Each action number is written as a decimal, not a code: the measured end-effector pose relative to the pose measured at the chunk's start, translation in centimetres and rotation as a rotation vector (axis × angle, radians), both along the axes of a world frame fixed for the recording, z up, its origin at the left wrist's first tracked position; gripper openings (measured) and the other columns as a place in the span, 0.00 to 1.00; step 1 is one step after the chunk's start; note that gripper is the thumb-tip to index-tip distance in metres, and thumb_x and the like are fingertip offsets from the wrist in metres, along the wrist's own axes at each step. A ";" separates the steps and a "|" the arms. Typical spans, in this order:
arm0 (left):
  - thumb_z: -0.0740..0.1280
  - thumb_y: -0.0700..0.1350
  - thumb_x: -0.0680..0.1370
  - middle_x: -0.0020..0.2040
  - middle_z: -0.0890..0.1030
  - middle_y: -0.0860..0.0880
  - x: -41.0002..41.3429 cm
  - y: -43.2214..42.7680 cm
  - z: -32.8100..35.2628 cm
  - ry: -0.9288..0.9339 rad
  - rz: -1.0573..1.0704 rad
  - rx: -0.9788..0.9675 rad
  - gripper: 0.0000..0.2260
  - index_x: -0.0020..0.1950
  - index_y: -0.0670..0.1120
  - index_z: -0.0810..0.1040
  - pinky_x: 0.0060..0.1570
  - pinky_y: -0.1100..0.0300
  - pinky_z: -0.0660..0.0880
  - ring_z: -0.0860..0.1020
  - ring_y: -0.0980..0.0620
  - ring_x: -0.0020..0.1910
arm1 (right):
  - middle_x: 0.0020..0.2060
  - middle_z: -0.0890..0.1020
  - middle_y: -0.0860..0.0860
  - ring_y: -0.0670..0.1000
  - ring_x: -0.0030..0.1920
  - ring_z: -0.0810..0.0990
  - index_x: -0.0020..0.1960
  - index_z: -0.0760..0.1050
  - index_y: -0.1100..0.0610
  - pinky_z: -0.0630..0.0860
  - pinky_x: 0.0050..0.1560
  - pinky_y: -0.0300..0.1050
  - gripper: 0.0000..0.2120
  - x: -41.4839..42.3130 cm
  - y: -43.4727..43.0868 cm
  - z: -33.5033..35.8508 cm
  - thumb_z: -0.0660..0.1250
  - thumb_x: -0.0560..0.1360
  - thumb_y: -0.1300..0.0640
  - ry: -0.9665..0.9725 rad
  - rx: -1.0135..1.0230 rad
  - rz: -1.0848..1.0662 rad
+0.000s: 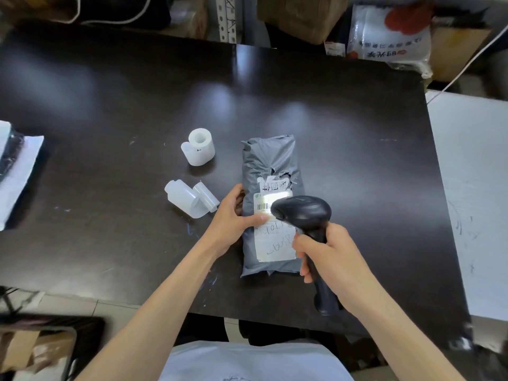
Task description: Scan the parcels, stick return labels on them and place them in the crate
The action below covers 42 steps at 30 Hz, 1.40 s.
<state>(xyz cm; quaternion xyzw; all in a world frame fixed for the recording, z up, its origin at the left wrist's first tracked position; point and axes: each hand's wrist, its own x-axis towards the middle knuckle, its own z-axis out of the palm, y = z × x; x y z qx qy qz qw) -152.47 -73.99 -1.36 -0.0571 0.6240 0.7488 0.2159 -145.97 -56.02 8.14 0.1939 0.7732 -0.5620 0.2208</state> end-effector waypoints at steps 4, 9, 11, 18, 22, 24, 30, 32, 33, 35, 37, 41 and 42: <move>0.76 0.33 0.69 0.57 0.83 0.51 0.1 0.0 -0.1 0.011 0.004 -0.003 0.23 0.60 0.47 0.74 0.52 0.59 0.79 0.81 0.51 0.58 | 0.29 0.79 0.54 0.52 0.25 0.78 0.44 0.75 0.61 0.77 0.30 0.45 0.03 0.2 -0.2 0.3 0.66 0.73 0.61 0.009 -0.014 -0.007; 0.75 0.32 0.70 0.59 0.82 0.53 0.1 -0.1 -0.2 0.014 0.000 -0.036 0.23 0.60 0.48 0.73 0.51 0.61 0.79 0.81 0.54 0.58 | 0.27 0.77 0.54 0.52 0.25 0.77 0.42 0.74 0.64 0.77 0.30 0.45 0.04 0.5 -0.3 0.5 0.66 0.73 0.62 -0.024 -0.024 0.023; 0.74 0.31 0.70 0.59 0.83 0.53 0.2 -0.1 -0.1 0.014 0.003 -0.040 0.23 0.60 0.47 0.73 0.51 0.61 0.79 0.81 0.54 0.58 | 0.27 0.77 0.54 0.52 0.25 0.77 0.42 0.74 0.64 0.76 0.30 0.45 0.05 0.6 -0.4 0.6 0.66 0.72 0.62 -0.026 -0.027 0.026; 0.75 0.31 0.70 0.60 0.82 0.52 0.1 -0.3 0.0 0.025 -0.004 -0.089 0.24 0.63 0.44 0.72 0.55 0.58 0.79 0.80 0.54 0.59 | 0.28 0.78 0.55 0.52 0.25 0.78 0.43 0.75 0.62 0.77 0.30 0.44 0.04 0.7 -0.7 0.9 0.66 0.73 0.61 -0.014 -0.023 0.038; 0.75 0.33 0.70 0.61 0.81 0.52 0.1 -0.4 0.0 0.028 -0.005 -0.107 0.24 0.63 0.45 0.72 0.56 0.58 0.78 0.79 0.55 0.60 | 0.30 0.79 0.56 0.52 0.26 0.78 0.45 0.75 0.61 0.78 0.31 0.45 0.03 0.7 -0.8 1.1 0.66 0.73 0.61 -0.006 -0.012 0.039; 0.75 0.32 0.70 0.60 0.81 0.52 0.0 -0.3 0.0 0.030 -0.008 -0.109 0.24 0.62 0.44 0.72 0.56 0.58 0.79 0.80 0.54 0.60 | 0.30 0.79 0.56 0.52 0.26 0.78 0.45 0.75 0.61 0.78 0.31 0.45 0.04 0.6 -0.8 1.2 0.66 0.73 0.61 -0.011 -0.013 0.035; 0.75 0.32 0.70 0.60 0.81 0.54 -0.3 -0.2 0.0 0.030 -0.023 -0.132 0.24 0.63 0.45 0.72 0.56 0.58 0.78 0.80 0.58 0.59 | 0.27 0.78 0.54 0.51 0.26 0.78 0.44 0.74 0.61 0.77 0.31 0.43 0.03 0.5 -0.6 1.4 0.66 0.74 0.61 -0.037 -0.010 0.059; 0.75 0.32 0.70 0.60 0.81 0.53 -0.4 -0.2 0.0 0.029 -0.021 -0.128 0.25 0.63 0.44 0.72 0.56 0.57 0.78 0.80 0.57 0.59 | 0.26 0.78 0.54 0.51 0.26 0.77 0.44 0.74 0.62 0.77 0.31 0.43 0.04 0.5 -0.7 1.4 0.66 0.74 0.61 -0.042 -0.010 0.060; 0.75 0.32 0.70 0.60 0.81 0.53 -0.5 -0.2 0.0 0.028 -0.021 -0.127 0.25 0.63 0.44 0.72 0.56 0.57 0.79 0.80 0.57 0.59 | 0.26 0.78 0.54 0.51 0.25 0.77 0.44 0.74 0.62 0.77 0.31 0.43 0.04 0.4 -0.7 1.5 0.66 0.74 0.61 -0.044 -0.007 0.061; 0.75 0.32 0.70 0.60 0.82 0.53 -0.6 -0.2 0.0 0.028 -0.017 -0.125 0.25 0.63 0.45 0.73 0.56 0.58 0.79 0.80 0.57 0.59 | 0.26 0.78 0.54 0.51 0.25 0.77 0.44 0.74 0.62 0.77 0.30 0.42 0.04 0.4 -0.6 1.5 0.66 0.75 0.61 -0.046 -0.006 0.064; 0.75 0.32 0.69 0.59 0.82 0.54 -0.7 -0.2 -0.1 0.029 -0.012 -0.123 0.24 0.62 0.46 0.73 0.54 0.60 0.79 0.80 0.57 0.58 | 0.26 0.78 0.54 0.51 0.25 0.77 0.45 0.74 0.62 0.78 0.31 0.42 0.04 0.3 -0.6 1.5 0.66 0.75 0.61 -0.044 -0.009 0.062; 0.76 0.34 0.70 0.57 0.83 0.57 -1.1 -0.3 -0.1 0.008 -0.044 -0.135 0.24 0.60 0.49 0.74 0.52 0.61 0.79 0.81 0.58 0.56 | 0.28 0.79 0.54 0.51 0.25 0.77 0.46 0.75 0.60 0.77 0.30 0.44 0.02 -0.1 -0.4 1.3 0.66 0.75 0.62 -0.015 -0.030 0.017; 0.76 0.35 0.70 0.57 0.83 0.56 -1.3 -0.3 0.0 0.008 -0.063 -0.154 0.24 0.61 0.49 0.74 0.52 0.60 0.80 0.81 0.57 0.56 | 0.28 0.78 0.54 0.52 0.25 0.77 0.45 0.76 0.61 0.77 0.30 0.45 0.01 -0.4 -0.2 1.2 0.66 0.74 0.63 -0.004 -0.041 -0.003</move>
